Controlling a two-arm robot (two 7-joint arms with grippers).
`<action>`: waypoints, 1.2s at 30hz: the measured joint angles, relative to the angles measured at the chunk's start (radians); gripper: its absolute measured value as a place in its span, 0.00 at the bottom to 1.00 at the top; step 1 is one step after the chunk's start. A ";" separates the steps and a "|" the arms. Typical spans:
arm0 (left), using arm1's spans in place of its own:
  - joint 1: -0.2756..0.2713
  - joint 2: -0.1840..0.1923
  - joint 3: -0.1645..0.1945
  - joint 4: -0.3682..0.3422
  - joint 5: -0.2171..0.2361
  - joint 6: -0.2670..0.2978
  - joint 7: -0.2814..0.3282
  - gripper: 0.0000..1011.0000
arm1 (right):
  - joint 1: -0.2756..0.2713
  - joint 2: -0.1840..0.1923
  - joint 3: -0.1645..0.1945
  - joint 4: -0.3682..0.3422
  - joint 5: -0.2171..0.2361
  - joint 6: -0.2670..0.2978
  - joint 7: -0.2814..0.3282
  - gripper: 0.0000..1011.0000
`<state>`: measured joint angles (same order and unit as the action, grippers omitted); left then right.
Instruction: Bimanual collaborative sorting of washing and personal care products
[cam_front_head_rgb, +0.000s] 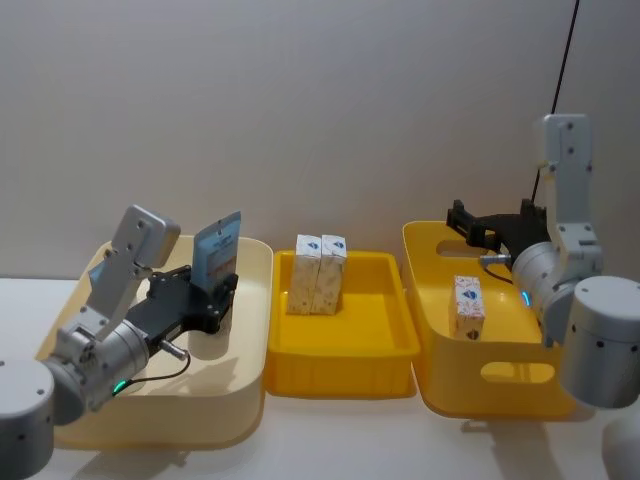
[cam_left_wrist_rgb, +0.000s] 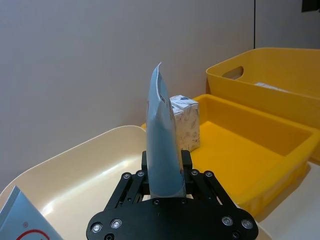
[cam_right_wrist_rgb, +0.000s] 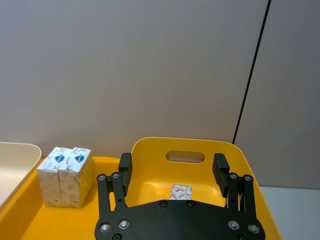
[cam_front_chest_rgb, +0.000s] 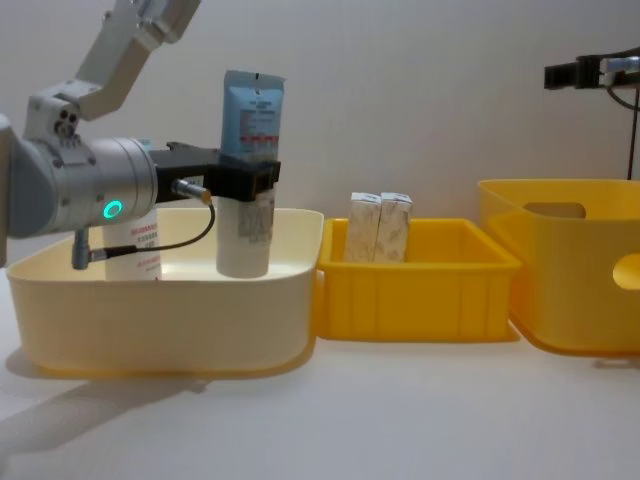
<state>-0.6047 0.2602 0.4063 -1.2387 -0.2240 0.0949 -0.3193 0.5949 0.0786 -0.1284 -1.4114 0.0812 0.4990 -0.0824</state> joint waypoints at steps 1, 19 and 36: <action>-0.003 -0.001 -0.001 0.003 -0.005 0.001 -0.006 0.32 | 0.001 0.004 -0.004 0.000 -0.002 -0.001 0.009 0.99; -0.049 -0.008 -0.011 0.005 -0.055 0.027 -0.071 0.32 | 0.010 0.077 -0.068 -0.016 0.009 -0.001 0.204 0.99; -0.073 -0.002 -0.005 -0.034 -0.038 0.017 -0.082 0.32 | 0.033 0.147 -0.132 -0.015 0.053 -0.003 0.411 0.99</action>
<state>-0.6781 0.2584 0.4014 -1.2730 -0.2621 0.1124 -0.4016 0.6278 0.2255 -0.2607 -1.4260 0.1339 0.4961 0.3284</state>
